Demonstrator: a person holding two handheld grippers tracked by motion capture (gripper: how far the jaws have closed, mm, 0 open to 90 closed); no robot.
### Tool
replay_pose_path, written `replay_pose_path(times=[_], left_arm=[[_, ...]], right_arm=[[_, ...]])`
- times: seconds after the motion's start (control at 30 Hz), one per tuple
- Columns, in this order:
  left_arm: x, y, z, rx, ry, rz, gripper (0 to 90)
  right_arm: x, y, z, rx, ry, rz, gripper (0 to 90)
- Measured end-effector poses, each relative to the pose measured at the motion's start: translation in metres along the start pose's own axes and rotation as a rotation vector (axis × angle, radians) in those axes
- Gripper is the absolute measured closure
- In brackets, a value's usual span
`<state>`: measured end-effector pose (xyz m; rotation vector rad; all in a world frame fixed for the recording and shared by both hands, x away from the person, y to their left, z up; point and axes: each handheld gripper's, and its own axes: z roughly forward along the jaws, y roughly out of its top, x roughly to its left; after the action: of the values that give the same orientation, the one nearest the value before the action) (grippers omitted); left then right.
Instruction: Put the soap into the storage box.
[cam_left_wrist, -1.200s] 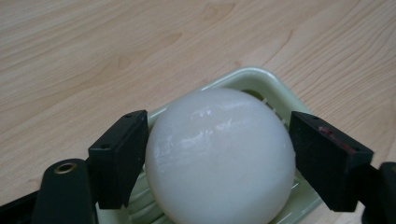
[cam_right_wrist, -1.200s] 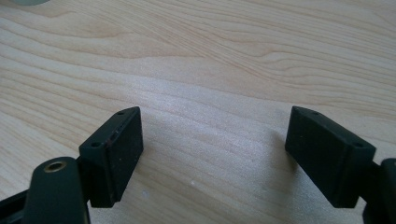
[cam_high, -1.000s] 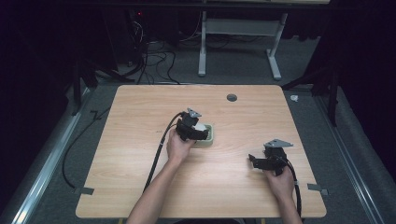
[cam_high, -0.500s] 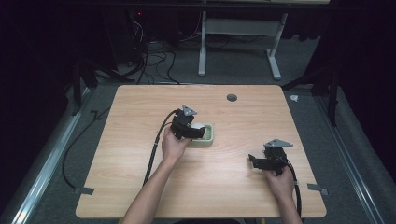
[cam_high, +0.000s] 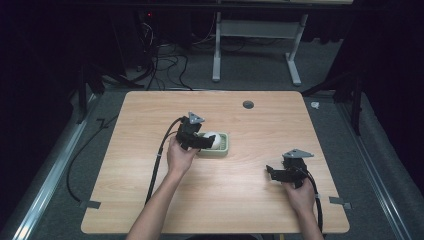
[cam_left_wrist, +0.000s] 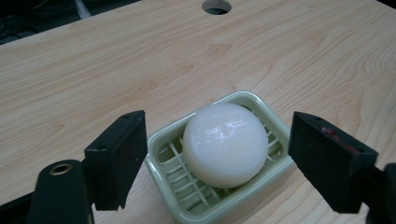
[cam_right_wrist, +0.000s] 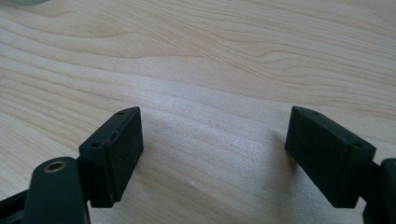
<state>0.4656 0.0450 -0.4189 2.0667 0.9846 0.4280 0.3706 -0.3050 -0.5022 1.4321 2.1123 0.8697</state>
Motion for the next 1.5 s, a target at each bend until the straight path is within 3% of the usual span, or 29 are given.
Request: replay_pose_path(times=[0.33,0.87,1.5], left_arm=[[0.009,-0.006,-0.018,-0.018,-0.002,-0.028,21.2],[0.02,-0.014,-0.046,-0.041,0.034,-0.032,20.9],[0.034,-0.037,-0.072,-0.052,0.057,-0.07,21.0]], right_arm=[[0.0,0.0,0.0,0.0,0.0,0.0,19.9],[0.0,0.0,0.0,0.0,0.0,0.0,19.9],[0.0,0.0,0.0,0.0,0.001,-0.003,19.9]])
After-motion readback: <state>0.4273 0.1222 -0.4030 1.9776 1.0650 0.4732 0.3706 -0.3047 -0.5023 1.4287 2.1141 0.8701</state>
